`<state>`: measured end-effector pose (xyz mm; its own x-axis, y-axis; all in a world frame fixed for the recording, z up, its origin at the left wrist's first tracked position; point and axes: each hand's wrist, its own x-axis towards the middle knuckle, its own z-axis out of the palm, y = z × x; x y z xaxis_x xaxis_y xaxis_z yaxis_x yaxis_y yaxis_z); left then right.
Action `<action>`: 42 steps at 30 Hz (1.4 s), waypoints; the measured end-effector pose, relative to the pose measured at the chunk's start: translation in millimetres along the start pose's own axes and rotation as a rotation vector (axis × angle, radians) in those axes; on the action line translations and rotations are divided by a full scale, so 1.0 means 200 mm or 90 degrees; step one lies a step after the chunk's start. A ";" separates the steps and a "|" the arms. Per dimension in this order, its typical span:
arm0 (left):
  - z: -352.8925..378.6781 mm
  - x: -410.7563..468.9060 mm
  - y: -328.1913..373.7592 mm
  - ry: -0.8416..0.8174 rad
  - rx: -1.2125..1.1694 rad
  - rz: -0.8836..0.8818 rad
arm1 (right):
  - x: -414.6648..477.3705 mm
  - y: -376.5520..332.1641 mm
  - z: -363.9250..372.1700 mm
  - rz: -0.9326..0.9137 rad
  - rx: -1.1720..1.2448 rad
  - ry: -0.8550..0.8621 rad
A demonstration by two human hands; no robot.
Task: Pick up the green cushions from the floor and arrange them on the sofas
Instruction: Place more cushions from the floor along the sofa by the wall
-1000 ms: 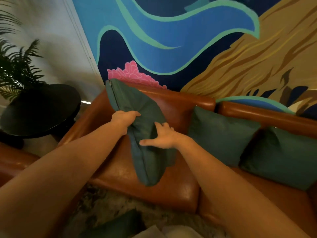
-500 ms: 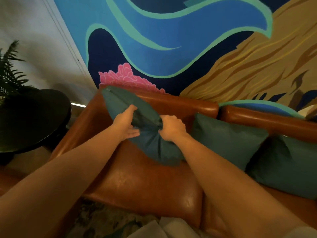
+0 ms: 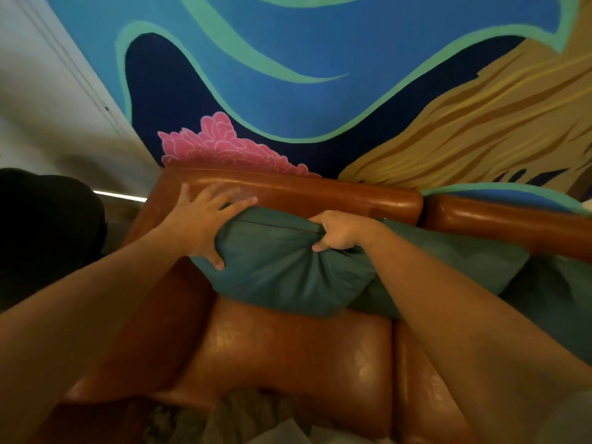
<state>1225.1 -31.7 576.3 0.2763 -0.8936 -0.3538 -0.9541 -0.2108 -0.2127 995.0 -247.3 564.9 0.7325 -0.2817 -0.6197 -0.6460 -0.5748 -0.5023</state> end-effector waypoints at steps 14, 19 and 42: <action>0.44 0.84 -0.24 -0.147 -0.224 0.058 | 0.70 0.23 0.07 0.151 -0.137 0.163; 0.66 0.97 -0.25 -0.127 -0.092 0.014 | 0.82 0.36 0.25 0.241 -0.097 0.134; 0.76 0.94 -0.29 -0.083 -0.172 0.045 | 0.79 0.48 0.53 0.252 0.227 0.515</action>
<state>1349.9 -127.9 382.8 0.2033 -0.8553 -0.4765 -0.9629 -0.2629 0.0611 1025.7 -266.2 354.6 0.2879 -0.9248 -0.2486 -0.8077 -0.0950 -0.5818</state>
